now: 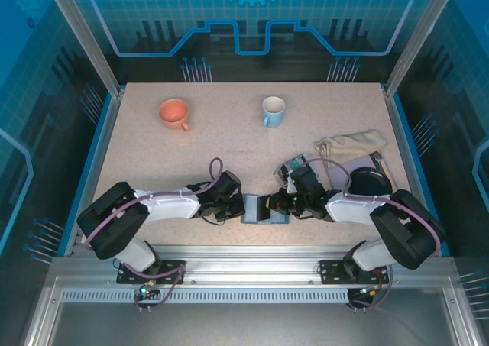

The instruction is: Put the credit cards into the card holder

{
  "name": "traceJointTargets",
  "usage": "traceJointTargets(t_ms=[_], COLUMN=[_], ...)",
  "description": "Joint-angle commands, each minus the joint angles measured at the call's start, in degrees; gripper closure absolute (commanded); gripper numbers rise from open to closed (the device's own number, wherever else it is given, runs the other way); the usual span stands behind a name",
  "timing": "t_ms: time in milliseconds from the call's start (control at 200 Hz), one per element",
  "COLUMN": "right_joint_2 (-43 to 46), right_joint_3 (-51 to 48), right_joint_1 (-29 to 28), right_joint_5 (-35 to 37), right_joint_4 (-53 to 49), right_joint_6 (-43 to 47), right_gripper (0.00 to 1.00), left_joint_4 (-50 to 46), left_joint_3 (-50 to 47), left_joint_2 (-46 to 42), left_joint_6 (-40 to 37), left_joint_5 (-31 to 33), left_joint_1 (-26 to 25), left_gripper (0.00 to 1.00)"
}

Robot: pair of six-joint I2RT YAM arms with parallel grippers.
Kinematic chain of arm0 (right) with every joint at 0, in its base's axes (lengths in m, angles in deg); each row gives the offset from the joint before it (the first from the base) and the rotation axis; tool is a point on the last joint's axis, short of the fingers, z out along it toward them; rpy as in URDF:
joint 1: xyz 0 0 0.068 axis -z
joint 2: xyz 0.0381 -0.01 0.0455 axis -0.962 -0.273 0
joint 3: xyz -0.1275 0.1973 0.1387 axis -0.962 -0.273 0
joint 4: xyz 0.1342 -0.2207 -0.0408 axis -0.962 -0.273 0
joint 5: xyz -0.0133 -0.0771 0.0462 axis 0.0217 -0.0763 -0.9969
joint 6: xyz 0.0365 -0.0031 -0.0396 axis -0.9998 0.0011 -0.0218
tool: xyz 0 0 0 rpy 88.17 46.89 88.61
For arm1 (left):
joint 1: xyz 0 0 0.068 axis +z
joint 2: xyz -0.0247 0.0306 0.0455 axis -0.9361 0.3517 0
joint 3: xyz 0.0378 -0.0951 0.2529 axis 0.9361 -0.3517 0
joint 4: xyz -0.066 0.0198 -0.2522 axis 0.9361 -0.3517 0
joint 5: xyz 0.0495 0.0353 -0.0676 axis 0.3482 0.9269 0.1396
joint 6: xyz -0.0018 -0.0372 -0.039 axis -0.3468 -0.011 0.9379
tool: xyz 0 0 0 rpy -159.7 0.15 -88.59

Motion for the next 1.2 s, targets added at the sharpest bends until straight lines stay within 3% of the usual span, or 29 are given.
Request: traceJointTargets(t_ms=[0, 535, 860, 910, 1015, 1190], right_joint_2=[-1.7, -7.0, 0.0, 0.6, -0.4, -5.1], right_joint_3=[-1.3, 2.1, 3.7, 3.8, 4.2, 6.6], right_joint_1=[-0.4, -4.3, -4.3, -4.3, -4.2, -4.5], right_joint_5=[-1.7, 1.1, 6.3, 6.2, 4.0, 2.7], right_joint_4=[2.7, 4.6, -10.4, -11.1, -9.9, -9.5], right_joint_6=[-1.9, -3.3, 1.4, 1.9, 2.5, 2.3], right_gripper=[0.98, 0.89, 0.73, 0.73, 0.84, 0.85], left_joint_4=[0.2, -0.9, -1.6, -1.5, -1.3, -1.1], left_joint_3=[0.0, 0.4, 0.3, 0.3, 0.2, 0.7], left_joint_2=[4.7, 4.6, 4.3, 4.3, 4.3, 4.7], left_joint_6=[1.2, 2.0, 1.9, 1.8, 1.7, 1.8], left_joint_5=[-0.6, 0.8, 1.3, 1.2, 1.1, 0.6], left_joint_1=[-2.4, -3.0, -2.9, -2.9, -2.9, -3.0], left_gripper=[0.99, 1.0, 1.0, 1.0, 1.0, 1.0])
